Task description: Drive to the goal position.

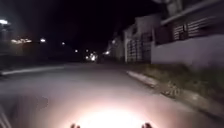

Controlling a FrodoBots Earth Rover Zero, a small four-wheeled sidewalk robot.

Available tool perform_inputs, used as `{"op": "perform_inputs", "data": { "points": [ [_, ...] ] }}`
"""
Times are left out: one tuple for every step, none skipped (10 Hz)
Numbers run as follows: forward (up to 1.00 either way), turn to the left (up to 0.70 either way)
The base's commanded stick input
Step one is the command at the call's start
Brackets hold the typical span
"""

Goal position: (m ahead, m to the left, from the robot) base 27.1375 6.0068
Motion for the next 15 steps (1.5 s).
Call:
{"op": "perform_inputs", "data": {
  "points": [
    [0.85, -0.34],
    [0.85, -0.34],
    [0.85, -0.23],
    [0.85, 0.0],
    [0.85, 0.0],
    [0.85, 0.0],
    [0.85, 0.0],
    [0.85, 0.0],
    [0.85, 0.0],
    [0.85, 0.0],
    [0.85, 0.0],
    [0.85, 0.0],
    [0.85, 0.0],
    [0.85, 0.0],
    [0.85, 0.0]
  ]
}}
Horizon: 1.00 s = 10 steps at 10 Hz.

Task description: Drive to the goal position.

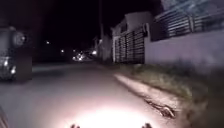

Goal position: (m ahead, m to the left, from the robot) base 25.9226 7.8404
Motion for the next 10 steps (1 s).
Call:
{"op": "perform_inputs", "data": {
  "points": [
    [0.85, 0.0],
    [0.85, 0.0],
    [0.85, 0.0],
    [0.85, 0.0],
    [0.85, 0.0],
    [0.85, 0.0],
    [0.85, 0.11],
    [0.85, 0.28],
    [0.85, 0.34],
    [0.85, 0.34]
  ]
}}
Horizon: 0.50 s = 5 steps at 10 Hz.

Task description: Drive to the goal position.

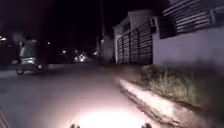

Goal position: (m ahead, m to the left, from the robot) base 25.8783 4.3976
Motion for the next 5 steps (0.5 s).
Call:
{"op": "perform_inputs", "data": {
  "points": [
    [0.85, 0.31],
    [0.85, 0.14],
    [0.85, 0.0],
    [0.85, 0.0],
    [0.85, 0.0]
  ]
}}
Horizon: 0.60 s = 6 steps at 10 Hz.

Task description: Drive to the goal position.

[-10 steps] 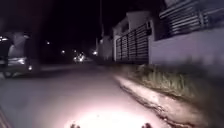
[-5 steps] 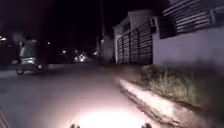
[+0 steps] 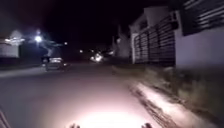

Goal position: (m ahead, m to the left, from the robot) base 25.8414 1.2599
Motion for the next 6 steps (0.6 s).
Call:
{"op": "perform_inputs", "data": {
  "points": [
    [0.85, 0.24],
    [0.85, 0.34],
    [0.85, 0.34],
    [0.85, 0.34],
    [0.85, 0.34],
    [0.85, 0.03]
  ]
}}
